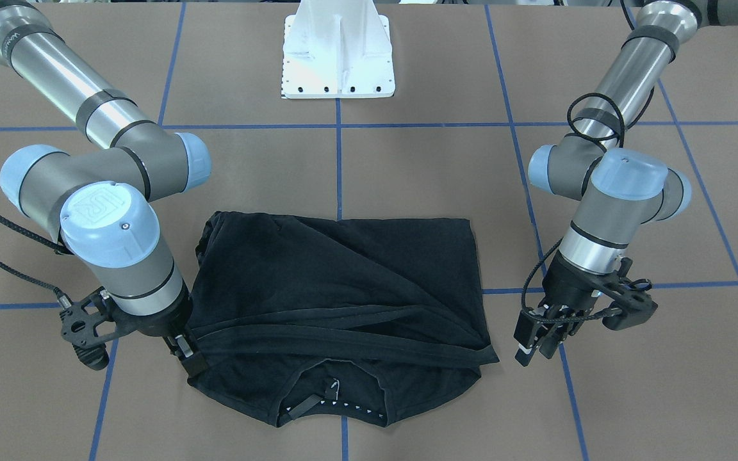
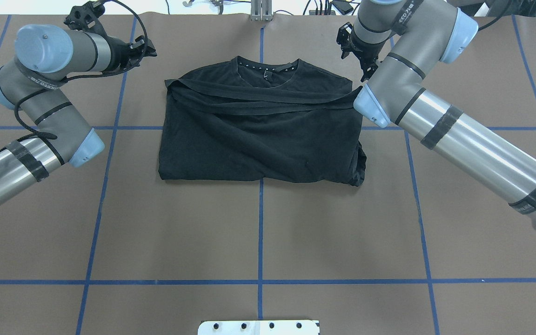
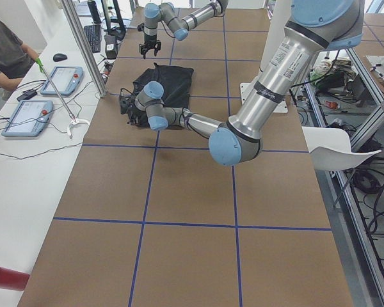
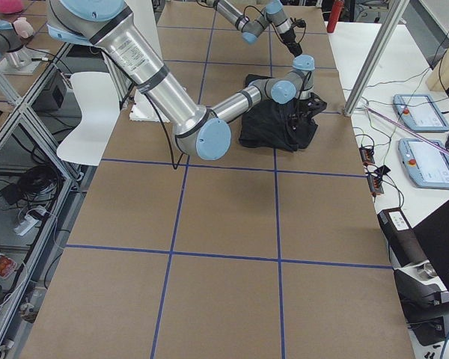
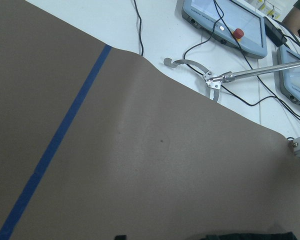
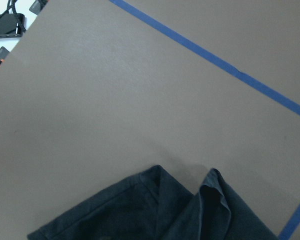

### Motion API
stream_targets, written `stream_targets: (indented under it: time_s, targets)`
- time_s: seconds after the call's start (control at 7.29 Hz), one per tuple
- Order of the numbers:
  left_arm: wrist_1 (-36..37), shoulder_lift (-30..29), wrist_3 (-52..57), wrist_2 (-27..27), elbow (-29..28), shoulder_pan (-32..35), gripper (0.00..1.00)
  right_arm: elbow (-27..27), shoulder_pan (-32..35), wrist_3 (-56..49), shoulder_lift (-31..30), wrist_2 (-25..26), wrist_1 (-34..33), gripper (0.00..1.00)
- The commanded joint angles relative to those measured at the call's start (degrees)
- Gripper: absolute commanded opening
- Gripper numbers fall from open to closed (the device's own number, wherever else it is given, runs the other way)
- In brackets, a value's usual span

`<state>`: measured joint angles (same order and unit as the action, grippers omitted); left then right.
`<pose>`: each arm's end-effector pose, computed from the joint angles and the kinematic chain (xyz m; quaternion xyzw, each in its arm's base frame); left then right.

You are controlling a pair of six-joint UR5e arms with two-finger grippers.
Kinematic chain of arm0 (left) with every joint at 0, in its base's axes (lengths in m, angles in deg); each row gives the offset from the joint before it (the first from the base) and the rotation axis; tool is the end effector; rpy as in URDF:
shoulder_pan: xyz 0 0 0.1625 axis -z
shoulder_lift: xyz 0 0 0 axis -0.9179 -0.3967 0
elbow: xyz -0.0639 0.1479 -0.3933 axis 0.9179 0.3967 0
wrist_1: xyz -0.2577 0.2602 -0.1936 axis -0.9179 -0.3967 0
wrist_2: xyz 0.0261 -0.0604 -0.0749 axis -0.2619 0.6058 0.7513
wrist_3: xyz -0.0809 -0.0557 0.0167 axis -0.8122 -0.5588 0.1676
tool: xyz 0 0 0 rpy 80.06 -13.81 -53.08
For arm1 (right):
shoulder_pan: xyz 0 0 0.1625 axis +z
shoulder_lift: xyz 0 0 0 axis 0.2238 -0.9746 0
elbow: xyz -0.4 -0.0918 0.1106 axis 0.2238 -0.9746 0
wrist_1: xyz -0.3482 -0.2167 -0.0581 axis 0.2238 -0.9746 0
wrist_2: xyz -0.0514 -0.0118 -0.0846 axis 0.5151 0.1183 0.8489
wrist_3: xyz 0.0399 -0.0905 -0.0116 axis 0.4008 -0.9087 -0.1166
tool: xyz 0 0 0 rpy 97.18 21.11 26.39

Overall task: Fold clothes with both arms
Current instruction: 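Move the right gripper down to the folded shirt's corner nearest it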

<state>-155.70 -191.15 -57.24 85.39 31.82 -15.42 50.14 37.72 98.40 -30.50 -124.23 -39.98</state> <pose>0.3762 -0.6529 0.3721 0.2021 0.5193 -0.2706 0.7850 -0.4190 -0.6636 0.2933 -0.0811 -0.3544 0.4773 0.8000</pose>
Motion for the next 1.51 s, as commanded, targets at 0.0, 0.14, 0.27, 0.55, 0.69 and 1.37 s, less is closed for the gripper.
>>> stream_targets:
  time_s: [0.0,0.14,0.27,0.55,0.69,1.37]
  targets:
    - [0.01,0.37,0.0,0.02,0.33,0.04,0.62,13.53,-3.52,7.24,-9.82,0.83,0.08,0.79]
    - [0.01,0.37,-0.09,0.02,0.51,0.04,0.62,24.14,-5.97,8.74,-18.58,0.92,0.08,0.79]
    - [-0.17,1.16,-0.09,0.02,0.77,-0.05,0.63,28.51,-8.96,12.5,-21.28,4.14,0.08,0.8]
    - [0.18,1.25,-0.18,-0.07,1.82,-0.05,0.64,32.66,-15.9,14.91,-25.59,9.42,0.34,0.78]
    - [0.44,1.25,-0.26,-0.07,2.26,-0.05,0.65,33.38,-17.23,14.99,-26.57,10.49,0.34,0.79]
    - [0.53,1.34,-0.35,-0.25,2.36,-0.14,0.65,32.43,-21.29,14.99,-25.61,14.37,0.34,0.79]
